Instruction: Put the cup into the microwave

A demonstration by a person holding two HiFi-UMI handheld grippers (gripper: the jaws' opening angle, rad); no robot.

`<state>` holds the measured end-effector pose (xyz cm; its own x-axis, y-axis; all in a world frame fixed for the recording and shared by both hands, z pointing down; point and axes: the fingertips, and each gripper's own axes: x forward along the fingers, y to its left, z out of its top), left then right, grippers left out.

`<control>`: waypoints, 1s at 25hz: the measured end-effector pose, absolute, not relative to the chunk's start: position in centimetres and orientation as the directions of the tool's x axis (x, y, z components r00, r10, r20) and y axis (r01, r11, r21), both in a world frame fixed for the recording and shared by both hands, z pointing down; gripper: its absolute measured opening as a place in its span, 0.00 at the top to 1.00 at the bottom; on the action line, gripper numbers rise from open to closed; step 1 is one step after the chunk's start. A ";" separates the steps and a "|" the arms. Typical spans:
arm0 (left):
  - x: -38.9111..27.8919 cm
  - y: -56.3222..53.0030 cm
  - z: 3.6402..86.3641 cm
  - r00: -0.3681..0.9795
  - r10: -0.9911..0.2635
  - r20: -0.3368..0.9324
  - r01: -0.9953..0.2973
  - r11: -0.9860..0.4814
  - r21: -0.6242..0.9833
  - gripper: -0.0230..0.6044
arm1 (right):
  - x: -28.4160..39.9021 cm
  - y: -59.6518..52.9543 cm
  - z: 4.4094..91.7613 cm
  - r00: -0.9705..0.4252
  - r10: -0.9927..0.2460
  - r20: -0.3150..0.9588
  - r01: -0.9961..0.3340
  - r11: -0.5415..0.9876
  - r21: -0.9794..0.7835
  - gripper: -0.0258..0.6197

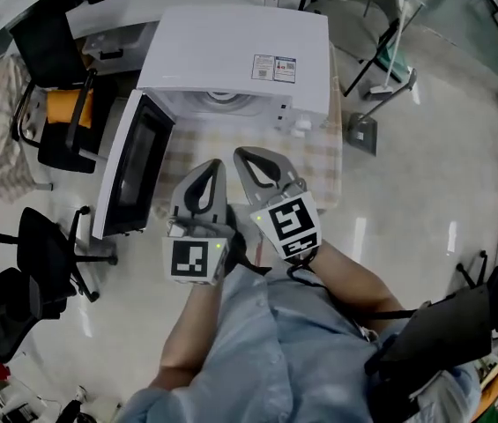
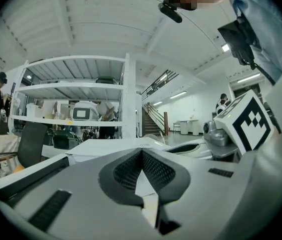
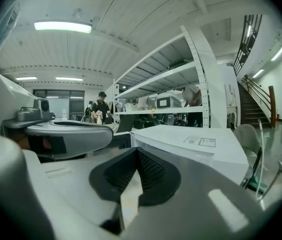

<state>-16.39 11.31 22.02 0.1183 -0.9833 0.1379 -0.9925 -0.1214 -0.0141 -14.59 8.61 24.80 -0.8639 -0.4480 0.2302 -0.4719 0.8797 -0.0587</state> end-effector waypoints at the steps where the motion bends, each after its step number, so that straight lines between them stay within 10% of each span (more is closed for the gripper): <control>1: -16.1 11.6 21.5 0.113 -0.985 0.130 -0.993 -0.116 -0.018 0.96 | -14.3 8.8 24.3 -0.867 -0.446 0.220 -0.468 0.882 -0.054 0.96; 25: -18.1 12.6 17.4 0.016 -0.999 0.052 -0.998 -0.019 -0.061 0.96 | -16.1 10.1 20.1 -0.918 -0.380 0.115 -0.385 0.922 -0.026 0.96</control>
